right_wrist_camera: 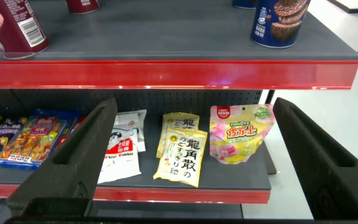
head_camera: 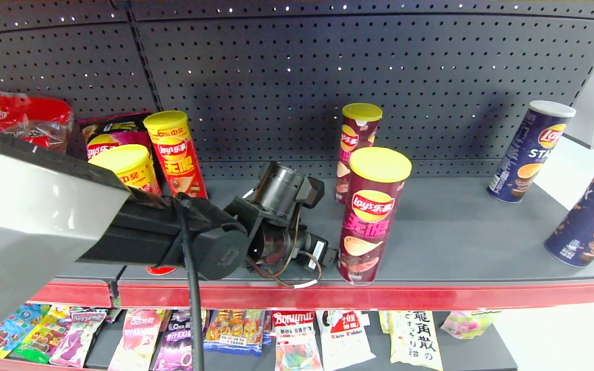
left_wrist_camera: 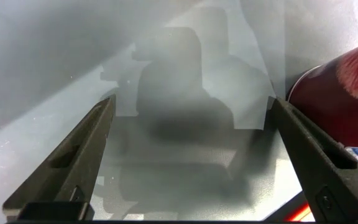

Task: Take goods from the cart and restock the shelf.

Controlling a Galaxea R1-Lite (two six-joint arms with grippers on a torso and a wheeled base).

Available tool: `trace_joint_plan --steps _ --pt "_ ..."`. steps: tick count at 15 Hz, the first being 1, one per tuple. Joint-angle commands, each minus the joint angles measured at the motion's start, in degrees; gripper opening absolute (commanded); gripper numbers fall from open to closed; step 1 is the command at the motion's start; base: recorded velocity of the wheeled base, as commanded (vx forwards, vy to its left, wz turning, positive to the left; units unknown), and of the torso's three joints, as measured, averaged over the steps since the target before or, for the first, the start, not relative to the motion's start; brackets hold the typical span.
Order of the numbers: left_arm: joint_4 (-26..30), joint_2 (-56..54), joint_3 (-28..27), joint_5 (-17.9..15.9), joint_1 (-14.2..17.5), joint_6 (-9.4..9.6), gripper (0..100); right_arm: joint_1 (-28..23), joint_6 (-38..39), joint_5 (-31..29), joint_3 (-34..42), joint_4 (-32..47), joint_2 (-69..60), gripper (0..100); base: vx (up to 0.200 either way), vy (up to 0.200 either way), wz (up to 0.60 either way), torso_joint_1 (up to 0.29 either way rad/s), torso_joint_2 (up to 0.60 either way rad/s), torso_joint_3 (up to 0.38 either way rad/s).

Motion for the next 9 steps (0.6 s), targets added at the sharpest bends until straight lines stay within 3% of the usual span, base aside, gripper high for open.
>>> trace_joint_plan --steps 1,9 --pt "0.07 -0.25 0.17 0.02 0.00 -0.01 100 0.01 -0.07 -0.05 0.00 0.00 0.07 100 0.000 0.000 0.00 0.000 0.00 0.000" --pt "0.16 -3.33 1.92 0.02 0.52 -0.10 100 0.01 0.02 0.04 0.00 0.00 0.07 100 0.000 0.000 0.00 0.000 0.00 0.000"
